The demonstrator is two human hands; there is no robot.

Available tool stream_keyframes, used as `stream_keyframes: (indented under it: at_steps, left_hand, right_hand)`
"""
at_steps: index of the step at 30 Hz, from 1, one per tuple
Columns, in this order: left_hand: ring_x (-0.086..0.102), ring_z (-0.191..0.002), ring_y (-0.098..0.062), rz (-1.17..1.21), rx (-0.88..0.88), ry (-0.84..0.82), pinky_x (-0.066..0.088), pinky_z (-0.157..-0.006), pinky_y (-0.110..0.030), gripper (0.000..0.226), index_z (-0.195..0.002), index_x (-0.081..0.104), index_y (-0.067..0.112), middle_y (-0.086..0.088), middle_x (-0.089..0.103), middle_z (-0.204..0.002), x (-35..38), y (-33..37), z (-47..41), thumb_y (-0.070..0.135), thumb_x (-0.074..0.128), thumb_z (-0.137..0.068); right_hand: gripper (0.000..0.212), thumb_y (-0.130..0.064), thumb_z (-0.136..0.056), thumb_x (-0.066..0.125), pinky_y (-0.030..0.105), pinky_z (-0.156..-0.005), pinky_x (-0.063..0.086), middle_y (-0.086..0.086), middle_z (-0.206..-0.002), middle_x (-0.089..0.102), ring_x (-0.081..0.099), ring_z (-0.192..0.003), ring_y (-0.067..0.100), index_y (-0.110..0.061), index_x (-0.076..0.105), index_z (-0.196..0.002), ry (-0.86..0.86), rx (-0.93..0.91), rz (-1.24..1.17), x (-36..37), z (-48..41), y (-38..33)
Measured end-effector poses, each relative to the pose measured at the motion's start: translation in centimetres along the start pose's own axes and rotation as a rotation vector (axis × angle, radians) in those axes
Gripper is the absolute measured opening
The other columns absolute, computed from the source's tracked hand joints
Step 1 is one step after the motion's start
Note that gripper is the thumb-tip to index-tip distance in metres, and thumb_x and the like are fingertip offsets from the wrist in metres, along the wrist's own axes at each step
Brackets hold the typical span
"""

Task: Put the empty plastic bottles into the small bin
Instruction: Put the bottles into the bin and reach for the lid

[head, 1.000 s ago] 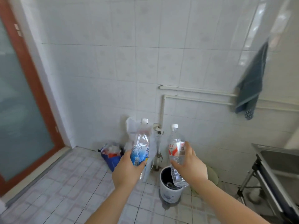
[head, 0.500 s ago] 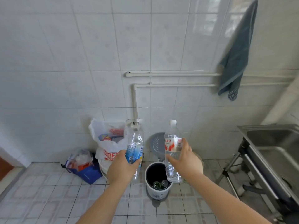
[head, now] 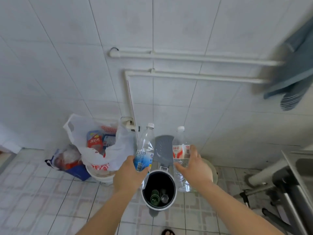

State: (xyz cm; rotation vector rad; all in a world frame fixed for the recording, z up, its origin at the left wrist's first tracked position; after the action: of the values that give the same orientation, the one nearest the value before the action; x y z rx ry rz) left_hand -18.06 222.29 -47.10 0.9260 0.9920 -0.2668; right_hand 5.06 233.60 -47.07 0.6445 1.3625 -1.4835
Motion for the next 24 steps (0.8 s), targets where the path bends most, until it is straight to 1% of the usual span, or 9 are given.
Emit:
stream_keyframes:
  at_steps: [3,6,8,11,14,16,18,21,24]
  left_hand:
    - [0.063,-0.091,-0.017,-0.025,-0.045,-0.051,0.05,-0.072,-0.031,0.053,-0.112,0.048,0.027,0.008,0.064,-0.108,3.5,-1.5,-2.2,0.059,0.065,-0.073]
    - [0.064,-0.089,-0.015,-0.039,-0.112,-0.117,0.052,-0.074,-0.032,0.054,-0.113,0.048,0.03,0.011,0.065,-0.106,7.9,-3.8,-4.3,0.063,0.063,-0.072]
    - [0.062,-0.086,-0.014,-0.049,-0.154,-0.172,0.051,-0.071,-0.031,0.053,-0.113,0.048,0.031,0.011,0.065,-0.105,11.5,-5.9,-5.4,0.062,0.063,-0.073]
    - [0.057,-0.08,-0.009,-0.08,-0.198,-0.263,0.046,-0.067,-0.027,0.047,-0.111,0.05,0.032,0.014,0.064,-0.1,17.2,-9.5,-6.5,0.059,0.062,-0.075]
    - [0.057,-0.075,-0.004,-0.136,-0.24,-0.359,0.047,-0.065,-0.024,0.044,-0.108,0.05,0.034,0.016,0.063,-0.095,22.4,-13.6,-6.9,0.06,0.061,-0.074]
    - [0.06,-0.078,-0.004,-0.173,-0.241,-0.42,0.051,-0.067,-0.025,0.046,-0.108,0.051,0.033,0.015,0.063,-0.095,25.9,-16.1,-7.1,0.062,0.06,-0.072]
    - [0.061,-0.078,-0.005,-0.199,-0.254,-0.474,0.052,-0.067,-0.026,0.049,-0.108,0.05,0.033,0.015,0.064,-0.095,29.3,-18.4,-7.5,0.065,0.058,-0.071]
    - [0.062,-0.076,-0.005,-0.206,-0.273,-0.516,0.053,-0.064,-0.026,0.053,-0.106,0.05,0.033,0.015,0.065,-0.092,33.7,-20.9,-8.1,0.071,0.055,-0.07]
    - [0.062,-0.069,-0.005,-0.22,-0.288,-0.534,0.054,-0.063,-0.028,0.054,-0.102,0.052,0.033,0.014,0.064,-0.085,37.3,-22.9,-9.1,0.075,0.05,-0.068]
  right_hand:
    - [0.083,-0.056,-0.081,0.055,0.035,-0.061,0.051,0.005,-0.131,0.048,0.063,-0.09,0.028,-0.021,0.011,-0.141,-0.09,0.017,0.008,3.7,-2.8,1.3]
    - [0.087,-0.057,-0.081,0.054,0.034,-0.065,0.047,0.004,-0.14,0.042,0.061,-0.1,0.026,-0.022,0.005,-0.144,-0.172,0.042,0.023,8.4,-4.5,3.3]
    - [0.088,-0.057,-0.081,0.055,0.035,-0.066,0.048,0.003,-0.14,0.043,0.061,-0.1,0.024,-0.023,0.004,-0.145,-0.228,0.062,0.034,12.0,-5.2,4.9]
    - [0.089,-0.053,-0.083,0.055,0.03,-0.067,0.048,0.001,-0.133,0.047,0.06,-0.097,0.021,-0.023,0.001,-0.146,-0.339,0.139,0.032,18.0,-5.8,8.0]
    - [0.083,-0.056,-0.081,0.054,0.032,-0.075,0.051,0.001,-0.128,0.047,0.06,-0.098,0.019,-0.022,0.009,-0.142,-0.415,0.198,0.067,23.5,-6.3,11.1]
    - [0.083,-0.056,-0.081,0.055,0.033,-0.079,0.049,0.002,-0.131,0.045,0.059,-0.104,0.021,-0.021,0.009,-0.141,-0.485,0.235,0.102,27.3,-6.4,12.8]
    - [0.084,-0.054,-0.081,0.056,0.033,-0.083,0.047,0.002,-0.131,0.045,0.057,-0.107,0.023,-0.02,0.01,-0.142,-0.556,0.278,0.114,31.0,-6.4,14.6]
    - [0.08,-0.056,-0.077,0.057,0.035,-0.083,0.049,0.003,-0.124,0.047,0.057,-0.104,0.023,-0.022,0.017,-0.138,-0.615,0.309,0.118,35.8,-7.0,16.7]
    - [0.08,-0.058,-0.076,0.055,0.036,-0.08,0.049,0.003,-0.122,0.048,0.056,-0.105,0.024,-0.022,0.019,-0.138,-0.644,0.282,0.162,39.5,-8.5,17.9]
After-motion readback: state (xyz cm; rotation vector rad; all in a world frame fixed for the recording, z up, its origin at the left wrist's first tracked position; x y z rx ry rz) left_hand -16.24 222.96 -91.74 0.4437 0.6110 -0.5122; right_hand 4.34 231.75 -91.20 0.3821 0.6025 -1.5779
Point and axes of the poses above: each hand's wrist, its own z-axis away from the middle knuckle, its own x-axis out of the palm, y = z × x, the point moved 10 cm from there along -z, towards the middle knuckle
